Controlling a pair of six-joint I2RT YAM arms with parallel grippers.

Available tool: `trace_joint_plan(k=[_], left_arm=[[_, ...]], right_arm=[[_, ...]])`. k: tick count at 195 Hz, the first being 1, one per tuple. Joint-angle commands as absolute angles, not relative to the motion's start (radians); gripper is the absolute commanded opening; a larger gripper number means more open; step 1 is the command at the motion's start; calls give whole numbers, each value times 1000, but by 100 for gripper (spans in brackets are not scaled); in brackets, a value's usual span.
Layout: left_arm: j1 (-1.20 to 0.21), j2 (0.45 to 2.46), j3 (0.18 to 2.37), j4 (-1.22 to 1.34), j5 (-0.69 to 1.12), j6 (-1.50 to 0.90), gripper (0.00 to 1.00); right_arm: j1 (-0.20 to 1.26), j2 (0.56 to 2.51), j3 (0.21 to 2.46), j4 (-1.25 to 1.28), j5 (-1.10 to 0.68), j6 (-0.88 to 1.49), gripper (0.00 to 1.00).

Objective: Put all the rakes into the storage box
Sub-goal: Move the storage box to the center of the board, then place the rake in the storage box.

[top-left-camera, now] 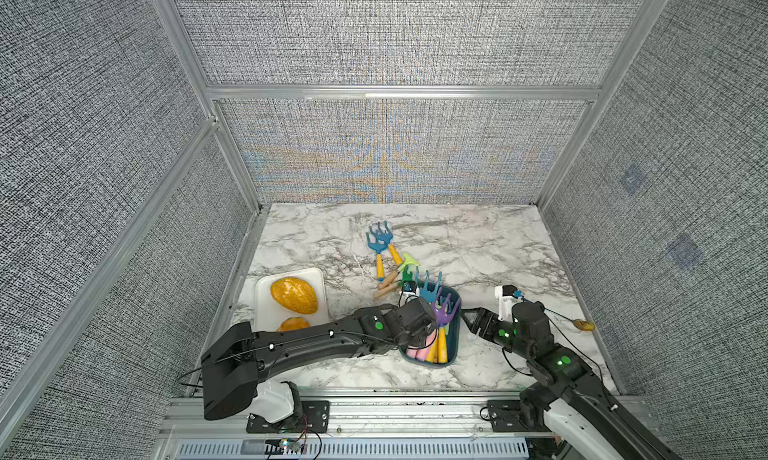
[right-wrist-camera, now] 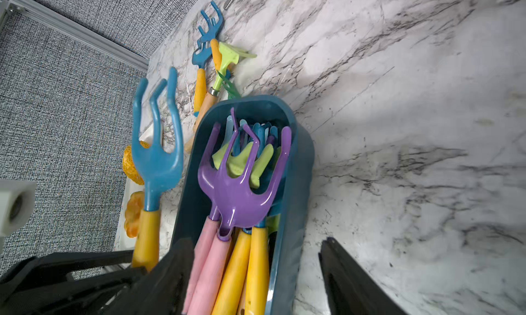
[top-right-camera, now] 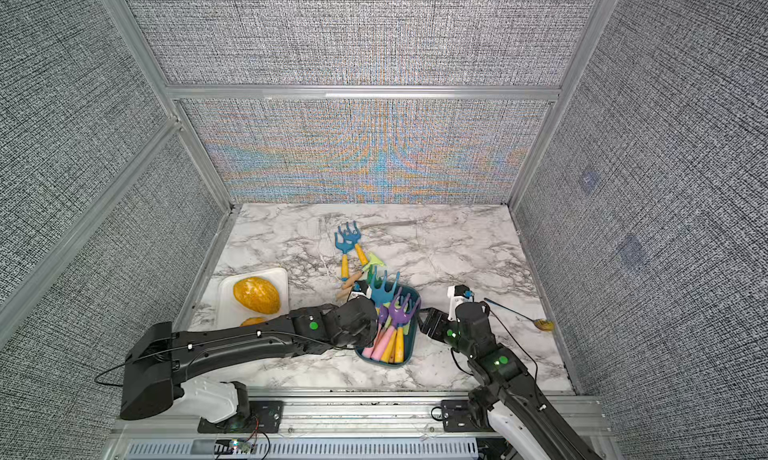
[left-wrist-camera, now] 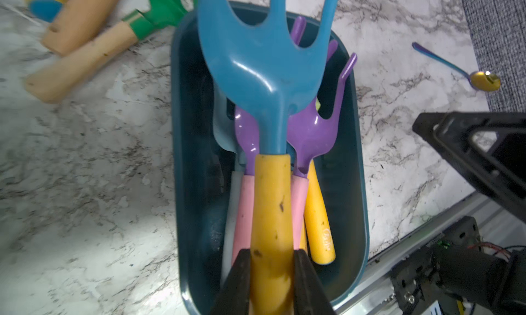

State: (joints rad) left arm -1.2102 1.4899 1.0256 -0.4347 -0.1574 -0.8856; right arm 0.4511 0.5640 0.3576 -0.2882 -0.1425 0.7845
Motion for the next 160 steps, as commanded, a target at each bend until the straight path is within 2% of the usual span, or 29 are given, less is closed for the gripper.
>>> trace_joint_plan(k=[1, 30, 60, 71, 93, 107, 122, 160], left_arm=[[-1210, 1513, 1027, -395, -105, -836, 0], [-1207, 1528, 1017, -404, -120, -864, 0], [-1204, 1528, 999, -415, -129, -897, 0], [-1203, 1526, 997, -407, -109, -900, 13], [-1204, 1509, 990, -401, -92, -909, 53], [-1204, 1492, 991, -425, -108, -914, 71], [-1203, 1470, 998, -451, -127, -909, 82], [-1147, 1411, 1044, -564, -173, -852, 96]], right_arm=[[451, 558, 374, -319, -106, 752, 84], [452, 531, 393, -346, -83, 739, 99], [452, 529, 414, -366, -69, 726, 99], [452, 534, 418, -367, -68, 720, 99], [453, 549, 431, -365, -64, 708, 99], [452, 565, 443, -361, -64, 697, 99], [451, 590, 462, -352, -65, 681, 99], [451, 675, 533, -322, -75, 621, 99]])
